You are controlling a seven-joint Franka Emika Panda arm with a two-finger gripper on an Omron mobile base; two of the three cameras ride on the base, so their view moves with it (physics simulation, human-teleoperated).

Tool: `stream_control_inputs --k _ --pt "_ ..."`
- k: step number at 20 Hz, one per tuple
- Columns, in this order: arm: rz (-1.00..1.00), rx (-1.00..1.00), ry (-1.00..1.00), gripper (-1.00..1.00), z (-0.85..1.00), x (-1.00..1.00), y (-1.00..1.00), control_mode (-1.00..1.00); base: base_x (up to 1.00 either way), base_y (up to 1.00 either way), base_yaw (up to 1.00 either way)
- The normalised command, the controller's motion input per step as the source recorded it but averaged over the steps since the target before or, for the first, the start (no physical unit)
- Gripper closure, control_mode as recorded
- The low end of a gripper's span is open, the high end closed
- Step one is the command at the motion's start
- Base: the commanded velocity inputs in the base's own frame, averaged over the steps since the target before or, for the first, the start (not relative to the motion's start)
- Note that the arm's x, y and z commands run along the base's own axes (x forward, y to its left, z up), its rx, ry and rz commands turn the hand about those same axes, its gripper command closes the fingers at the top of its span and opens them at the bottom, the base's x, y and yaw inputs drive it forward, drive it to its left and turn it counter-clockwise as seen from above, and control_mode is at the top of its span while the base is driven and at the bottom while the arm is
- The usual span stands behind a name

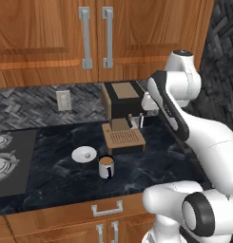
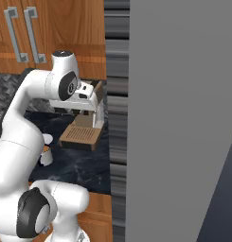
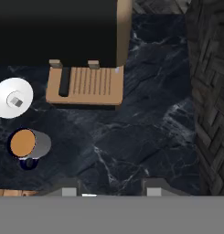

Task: Take a sugar cube from the saucer and place it inside the coffee. Then, grab milk from the fridge and place it next to the coffee on the counter to sweeten the coffee.

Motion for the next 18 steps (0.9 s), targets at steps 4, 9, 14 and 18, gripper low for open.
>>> stream_control_inputs --k 4,9,14,18 --pt "0.02 -0.02 -0.02 -1.00 0.00 -0.09 0.05 -1.00 0.00 0.00 0.00" --pt "0.16 -0.07 0.00 -1.00 -0.12 -0.40 0.87 -1.00 0.00 0.00 0.00" --pt "0.13 -0.08 0.01 -1.00 -0.51 -0.58 1.00 -1.00 0.00 0.00 0.00" --pt "0.11 -0.03 0.07 -1.00 -0.51 -0.31 1.00 -1.00 0.00 0.00 0.00"
